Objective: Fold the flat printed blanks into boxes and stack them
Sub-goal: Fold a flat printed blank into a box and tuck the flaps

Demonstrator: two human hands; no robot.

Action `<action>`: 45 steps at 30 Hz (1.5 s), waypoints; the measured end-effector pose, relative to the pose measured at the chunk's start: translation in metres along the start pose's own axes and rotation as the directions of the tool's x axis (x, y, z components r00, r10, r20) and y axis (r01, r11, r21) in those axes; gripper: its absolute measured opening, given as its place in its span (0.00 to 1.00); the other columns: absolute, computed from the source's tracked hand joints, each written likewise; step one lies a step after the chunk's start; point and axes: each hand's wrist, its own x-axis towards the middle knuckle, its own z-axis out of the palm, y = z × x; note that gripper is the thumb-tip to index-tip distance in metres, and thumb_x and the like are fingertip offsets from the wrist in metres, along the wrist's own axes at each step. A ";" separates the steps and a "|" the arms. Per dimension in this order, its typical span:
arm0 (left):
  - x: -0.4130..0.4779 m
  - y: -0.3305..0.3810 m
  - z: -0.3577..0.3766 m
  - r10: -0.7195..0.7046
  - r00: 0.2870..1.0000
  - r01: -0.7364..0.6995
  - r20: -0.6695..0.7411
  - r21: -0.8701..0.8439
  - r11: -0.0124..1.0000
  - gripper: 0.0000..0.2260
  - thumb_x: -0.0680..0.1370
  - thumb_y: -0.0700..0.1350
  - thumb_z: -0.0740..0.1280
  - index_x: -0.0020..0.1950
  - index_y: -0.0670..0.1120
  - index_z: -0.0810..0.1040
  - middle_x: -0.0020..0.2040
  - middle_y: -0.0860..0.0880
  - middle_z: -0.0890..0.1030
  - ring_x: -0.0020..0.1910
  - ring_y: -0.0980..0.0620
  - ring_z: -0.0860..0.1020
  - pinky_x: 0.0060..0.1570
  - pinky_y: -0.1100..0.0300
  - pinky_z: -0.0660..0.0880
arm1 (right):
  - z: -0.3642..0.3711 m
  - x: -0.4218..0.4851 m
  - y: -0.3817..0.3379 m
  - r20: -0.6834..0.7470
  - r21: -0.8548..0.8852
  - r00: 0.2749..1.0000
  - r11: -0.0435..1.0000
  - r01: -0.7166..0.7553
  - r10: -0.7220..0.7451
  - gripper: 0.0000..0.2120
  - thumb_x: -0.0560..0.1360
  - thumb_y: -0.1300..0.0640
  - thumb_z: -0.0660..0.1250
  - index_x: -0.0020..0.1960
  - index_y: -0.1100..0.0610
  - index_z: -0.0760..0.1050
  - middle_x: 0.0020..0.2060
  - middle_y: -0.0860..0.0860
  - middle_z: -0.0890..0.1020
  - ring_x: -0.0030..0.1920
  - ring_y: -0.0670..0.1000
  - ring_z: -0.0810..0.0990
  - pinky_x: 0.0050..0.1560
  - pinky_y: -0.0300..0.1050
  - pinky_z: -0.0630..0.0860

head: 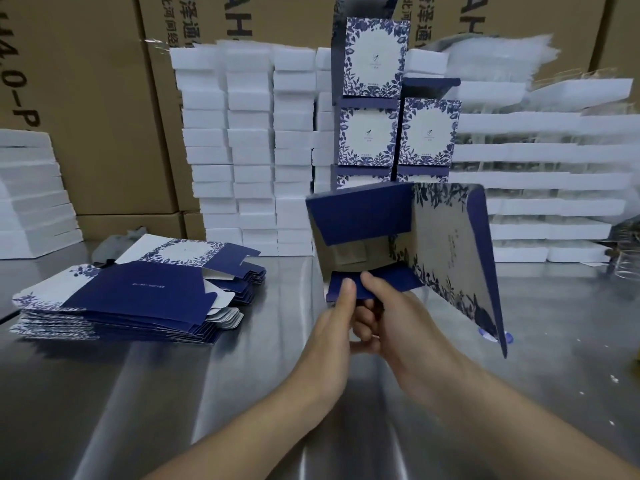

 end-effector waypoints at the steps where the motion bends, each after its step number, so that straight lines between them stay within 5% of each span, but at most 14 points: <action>1: 0.001 0.001 0.001 -0.016 0.999 0.016 -0.043 -0.013 1.000 0.25 0.87 0.58 0.57 0.35 0.49 0.79 0.29 0.53 0.74 0.31 0.55 0.76 0.42 0.54 0.80 | 0.004 0.000 0.002 -0.002 -0.011 1.000 1.000 -0.015 0.015 0.21 0.84 0.48 0.66 0.34 0.55 0.68 0.25 0.50 0.71 0.26 0.47 0.69 0.31 0.40 0.71; 4: 0.002 0.000 -0.004 -0.050 0.992 0.054 -0.116 0.030 0.998 0.23 0.81 0.55 0.56 0.27 0.53 0.76 0.27 0.51 0.73 0.28 0.53 0.72 0.40 0.52 0.72 | 0.011 -0.002 0.007 -0.002 -0.048 1.000 0.999 -0.003 0.003 0.22 0.83 0.54 0.66 0.33 0.56 0.66 0.24 0.50 0.69 0.26 0.48 0.67 0.26 0.36 0.64; 6: 0.001 0.003 -0.007 -0.057 0.987 0.069 -0.151 0.077 0.995 0.23 0.77 0.57 0.54 0.25 0.53 0.76 0.27 0.50 0.75 0.25 0.54 0.73 0.39 0.55 0.75 | 0.011 -0.005 0.007 0.025 -0.095 0.999 0.995 0.042 -0.040 0.22 0.84 0.51 0.66 0.33 0.55 0.67 0.25 0.51 0.70 0.25 0.48 0.68 0.28 0.38 0.63; 10: 0.005 0.005 -0.009 -0.025 0.991 0.023 -0.128 -0.020 1.000 0.30 0.86 0.46 0.51 0.31 0.53 0.85 0.33 0.51 0.83 0.28 0.56 0.79 0.39 0.57 0.80 | 0.011 -0.004 0.010 -0.031 0.051 0.995 0.994 0.101 -0.099 0.22 0.85 0.60 0.62 0.32 0.56 0.67 0.22 0.50 0.67 0.21 0.47 0.64 0.23 0.36 0.62; 15: 0.003 0.005 -0.010 -0.066 0.996 0.066 -0.062 -0.003 0.998 0.31 0.88 0.52 0.54 0.26 0.49 0.78 0.26 0.49 0.76 0.25 0.54 0.76 0.30 0.64 0.74 | 0.017 -0.009 0.010 0.009 0.042 0.992 0.991 0.125 -0.126 0.24 0.87 0.59 0.59 0.32 0.56 0.61 0.21 0.49 0.63 0.21 0.45 0.61 0.22 0.34 0.61; 18: 0.004 0.005 -0.010 -0.081 0.995 0.081 -0.067 0.004 0.997 0.30 0.88 0.50 0.52 0.28 0.49 0.79 0.28 0.47 0.77 0.25 0.52 0.77 0.37 0.58 0.77 | 0.012 -0.009 0.008 0.007 -0.044 0.993 0.992 0.121 -0.121 0.23 0.87 0.55 0.59 0.34 0.57 0.63 0.23 0.50 0.65 0.22 0.47 0.64 0.24 0.35 0.63; 21: 0.005 0.005 -0.009 -0.057 0.996 0.059 -0.071 0.033 0.998 0.27 0.89 0.52 0.53 0.45 0.43 0.87 0.38 0.46 0.84 0.34 0.53 0.82 0.54 0.48 0.82 | 0.008 -0.011 0.013 -0.078 -0.090 0.976 0.976 0.199 -0.206 0.23 0.87 0.49 0.59 0.35 0.56 0.65 0.25 0.50 0.66 0.26 0.47 0.65 0.31 0.40 0.66; 26: 0.002 0.007 -0.005 -0.028 0.999 0.029 -0.030 0.038 0.999 0.32 0.89 0.49 0.50 0.33 0.48 0.86 0.32 0.46 0.81 0.32 0.53 0.80 0.39 0.61 0.80 | 0.005 -0.002 0.019 -0.111 -0.019 0.967 0.974 0.227 -0.228 0.26 0.86 0.49 0.60 0.30 0.53 0.64 0.24 0.49 0.66 0.24 0.47 0.65 0.29 0.39 0.69; 30: 0.005 0.011 -0.011 -0.021 0.997 0.022 -0.073 0.011 1.000 0.27 0.89 0.50 0.53 0.41 0.41 0.85 0.36 0.44 0.84 0.33 0.50 0.81 0.36 0.60 0.80 | 0.000 0.005 0.020 -0.033 -0.136 0.984 0.976 0.171 -0.177 0.23 0.84 0.41 0.62 0.34 0.51 0.70 0.28 0.51 0.73 0.28 0.48 0.71 0.33 0.42 0.67; 35: 0.011 0.017 -0.021 -0.006 0.991 0.023 -0.136 0.124 0.992 0.25 0.89 0.51 0.53 0.46 0.45 0.87 0.38 0.47 0.86 0.35 0.51 0.82 0.40 0.56 0.81 | -0.009 0.007 0.007 0.292 -0.364 0.894 0.825 0.433 -0.340 0.19 0.83 0.51 0.69 0.33 0.48 0.78 0.33 0.52 0.81 0.33 0.51 0.79 0.28 0.40 0.68; 39: 0.023 0.024 -0.040 -0.073 0.959 0.120 -0.275 0.160 0.980 0.18 0.84 0.46 0.58 0.45 0.42 0.85 0.39 0.46 0.88 0.35 0.57 0.84 0.40 0.57 0.74 | -0.027 0.024 0.005 0.094 -0.601 0.852 0.654 0.460 -0.514 0.12 0.78 0.65 0.71 0.56 0.50 0.78 0.47 0.52 0.83 0.34 0.46 0.78 0.37 0.42 0.75; 42: 0.029 0.028 -0.059 0.022 0.939 0.110 -0.344 0.359 0.927 0.18 0.77 0.51 0.63 0.39 0.38 0.80 0.32 0.43 0.85 0.30 0.52 0.80 0.41 0.53 0.77 | -0.041 0.032 0.001 0.017 -0.611 0.787 0.617 0.497 -0.617 0.34 0.77 0.61 0.73 0.78 0.46 0.64 0.68 0.48 0.74 0.57 0.47 0.80 0.59 0.48 0.77; 45: 0.032 0.025 -0.072 0.143 0.935 0.062 -0.323 0.550 0.833 0.21 0.76 0.54 0.68 0.29 0.41 0.76 0.25 0.49 0.78 0.28 0.50 0.74 0.37 0.53 0.75 | -0.047 0.036 0.001 0.194 -0.718 0.681 0.371 0.589 -0.706 0.45 0.73 0.58 0.80 0.83 0.47 0.61 0.77 0.47 0.70 0.75 0.51 0.70 0.75 0.55 0.69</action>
